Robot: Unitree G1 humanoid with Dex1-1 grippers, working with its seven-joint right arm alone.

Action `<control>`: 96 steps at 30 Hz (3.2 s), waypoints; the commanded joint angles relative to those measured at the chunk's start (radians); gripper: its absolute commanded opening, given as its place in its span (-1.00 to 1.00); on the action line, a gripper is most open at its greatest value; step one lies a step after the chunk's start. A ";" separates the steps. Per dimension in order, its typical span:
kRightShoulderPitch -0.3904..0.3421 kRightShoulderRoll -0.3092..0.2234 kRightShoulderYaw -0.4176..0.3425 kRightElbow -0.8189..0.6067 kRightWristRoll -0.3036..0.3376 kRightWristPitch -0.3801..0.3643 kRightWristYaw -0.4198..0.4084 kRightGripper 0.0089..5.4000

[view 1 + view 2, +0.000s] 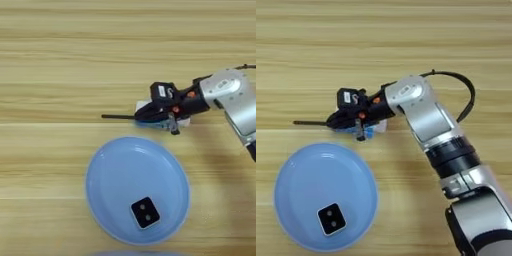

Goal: Move the objects on the table

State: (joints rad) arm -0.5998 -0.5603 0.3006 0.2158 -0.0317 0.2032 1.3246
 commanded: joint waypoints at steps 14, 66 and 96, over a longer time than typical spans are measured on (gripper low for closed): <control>-0.057 -0.106 -0.112 0.141 0.001 -0.097 -0.057 -0.89; 0.160 -0.143 -0.110 0.186 -0.004 -0.080 -0.066 -0.50; 0.160 -0.211 -0.257 -0.374 0.274 0.163 0.053 0.66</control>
State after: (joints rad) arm -0.3904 -0.7343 0.0761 -0.0928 0.2132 0.3713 1.4053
